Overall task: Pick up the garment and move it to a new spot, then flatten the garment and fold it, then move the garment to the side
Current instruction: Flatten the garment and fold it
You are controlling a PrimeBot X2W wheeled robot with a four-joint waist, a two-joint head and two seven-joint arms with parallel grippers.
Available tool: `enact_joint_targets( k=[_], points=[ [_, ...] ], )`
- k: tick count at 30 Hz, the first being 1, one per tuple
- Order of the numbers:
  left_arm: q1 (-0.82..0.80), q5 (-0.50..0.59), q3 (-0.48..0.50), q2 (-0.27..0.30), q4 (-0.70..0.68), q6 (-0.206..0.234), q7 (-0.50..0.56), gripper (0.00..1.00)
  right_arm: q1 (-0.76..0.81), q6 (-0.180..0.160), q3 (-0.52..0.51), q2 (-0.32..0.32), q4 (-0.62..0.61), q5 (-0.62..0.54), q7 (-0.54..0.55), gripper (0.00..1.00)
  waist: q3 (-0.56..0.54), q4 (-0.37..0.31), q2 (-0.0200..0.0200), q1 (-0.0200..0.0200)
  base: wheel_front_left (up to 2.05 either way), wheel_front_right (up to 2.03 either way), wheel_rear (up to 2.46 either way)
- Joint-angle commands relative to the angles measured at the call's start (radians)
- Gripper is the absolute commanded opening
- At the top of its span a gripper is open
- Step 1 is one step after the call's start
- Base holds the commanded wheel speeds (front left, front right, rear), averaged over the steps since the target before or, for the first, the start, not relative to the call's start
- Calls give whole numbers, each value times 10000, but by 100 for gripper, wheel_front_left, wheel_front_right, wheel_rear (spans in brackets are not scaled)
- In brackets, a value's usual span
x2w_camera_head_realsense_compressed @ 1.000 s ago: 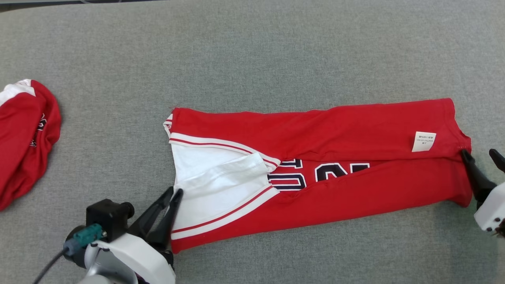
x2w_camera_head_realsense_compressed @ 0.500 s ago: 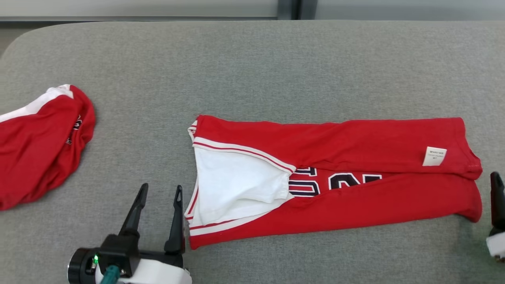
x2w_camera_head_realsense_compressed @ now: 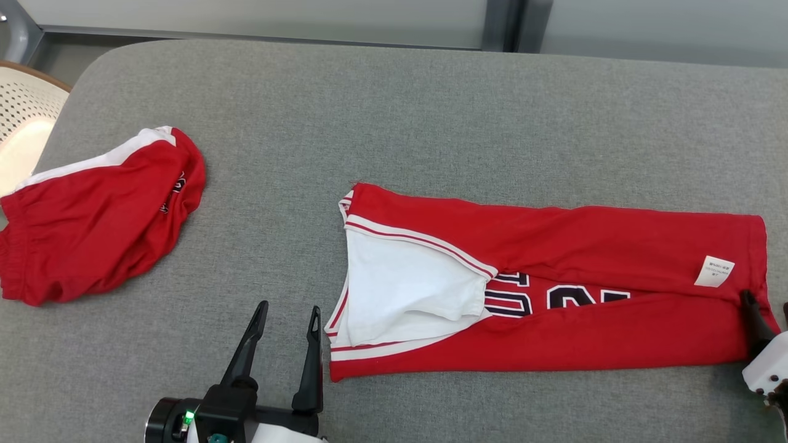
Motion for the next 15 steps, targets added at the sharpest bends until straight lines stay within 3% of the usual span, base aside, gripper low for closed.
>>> enact_joint_targets(
  k=[1,2,4,15],
  points=[
    [95,109,115,-23,18,-76,-44,100,196,-26,95,200,379,17,300,100,-57,52,-1,0,0,0,0],
    [144,196,177,-102,35,-160,-44,100,234,-26,207,283,499,37,406,61,-81,68,-1,0,0,0,0],
    [250,318,340,-226,55,-306,-44,100,291,-25,384,368,590,80,456,0,-117,77,-1,0,0,0,0],
    [513,890,1196,-499,83,-1003,-45,100,-558,-40,91,-1387,711,-543,-261,0,-145,-444,-1,0,0,0,0]
  ],
)
